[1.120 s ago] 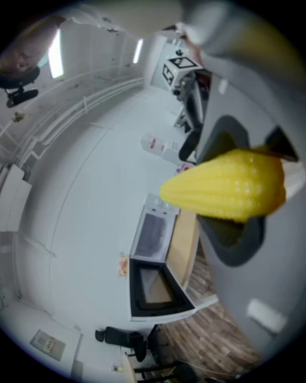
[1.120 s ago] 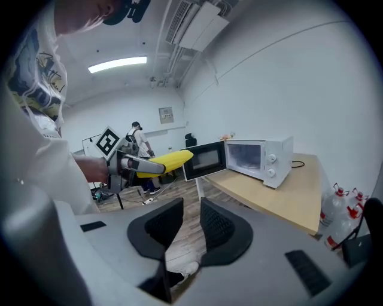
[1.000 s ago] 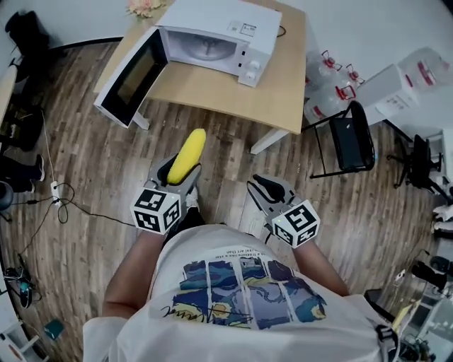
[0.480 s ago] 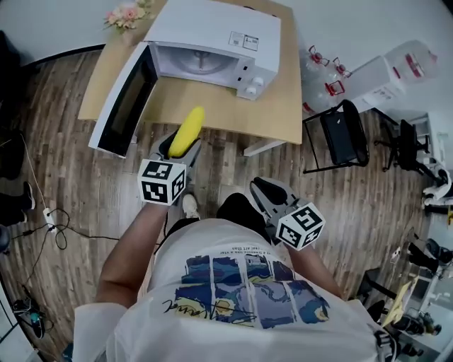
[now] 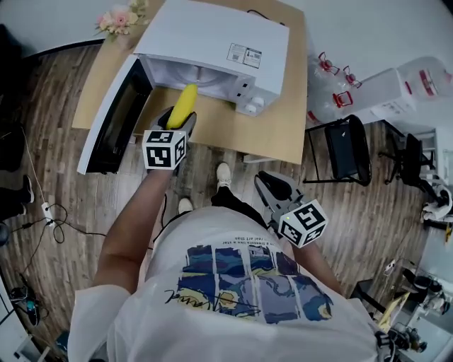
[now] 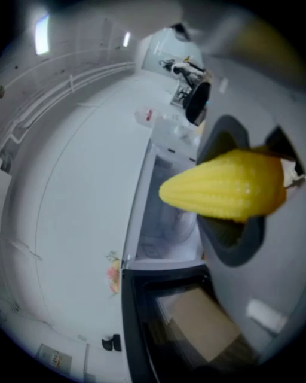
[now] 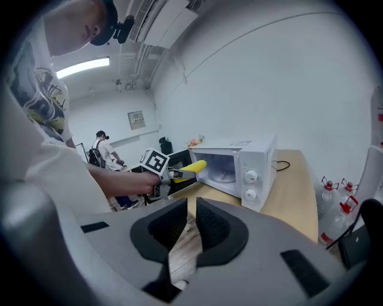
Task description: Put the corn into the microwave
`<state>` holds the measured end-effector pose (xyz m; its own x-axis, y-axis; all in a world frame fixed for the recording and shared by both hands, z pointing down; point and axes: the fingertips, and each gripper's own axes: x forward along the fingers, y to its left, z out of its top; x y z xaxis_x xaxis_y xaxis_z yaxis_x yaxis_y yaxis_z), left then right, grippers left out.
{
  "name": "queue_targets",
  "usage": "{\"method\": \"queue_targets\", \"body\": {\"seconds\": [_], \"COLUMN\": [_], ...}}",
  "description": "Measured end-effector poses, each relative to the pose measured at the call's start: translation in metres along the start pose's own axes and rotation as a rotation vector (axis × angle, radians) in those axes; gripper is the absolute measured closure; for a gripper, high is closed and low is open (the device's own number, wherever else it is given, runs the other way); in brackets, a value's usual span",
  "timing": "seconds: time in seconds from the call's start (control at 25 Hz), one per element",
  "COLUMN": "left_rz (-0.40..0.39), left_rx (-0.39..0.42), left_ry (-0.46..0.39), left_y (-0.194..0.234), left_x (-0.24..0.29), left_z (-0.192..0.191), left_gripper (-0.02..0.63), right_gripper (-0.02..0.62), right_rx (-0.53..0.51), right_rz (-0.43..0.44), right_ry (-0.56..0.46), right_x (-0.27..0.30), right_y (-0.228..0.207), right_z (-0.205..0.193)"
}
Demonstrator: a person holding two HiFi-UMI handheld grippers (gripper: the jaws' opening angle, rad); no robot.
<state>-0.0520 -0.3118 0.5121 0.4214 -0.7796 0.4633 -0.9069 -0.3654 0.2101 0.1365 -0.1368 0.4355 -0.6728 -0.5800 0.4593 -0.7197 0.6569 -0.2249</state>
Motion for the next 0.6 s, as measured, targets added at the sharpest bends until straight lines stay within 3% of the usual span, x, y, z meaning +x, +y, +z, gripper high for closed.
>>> {"method": "queue_targets", "body": {"seconds": [0.28, 0.6], "left_rz": [0.09, 0.188], "left_rx": [0.003, 0.012], "left_ry": [0.03, 0.065], "left_y": [0.027, 0.057], "left_x": [0.091, 0.166], "left_z": [0.015, 0.016], "left_gripper": [0.356, 0.356], "right_gripper": [0.552, 0.552], "right_rx": [-0.055, -0.055], "right_rz": [0.029, 0.014], "right_ry": [0.015, 0.058], "right_x": [0.014, 0.007], "right_y": [-0.088, -0.157], "right_z": [0.034, 0.037]}}
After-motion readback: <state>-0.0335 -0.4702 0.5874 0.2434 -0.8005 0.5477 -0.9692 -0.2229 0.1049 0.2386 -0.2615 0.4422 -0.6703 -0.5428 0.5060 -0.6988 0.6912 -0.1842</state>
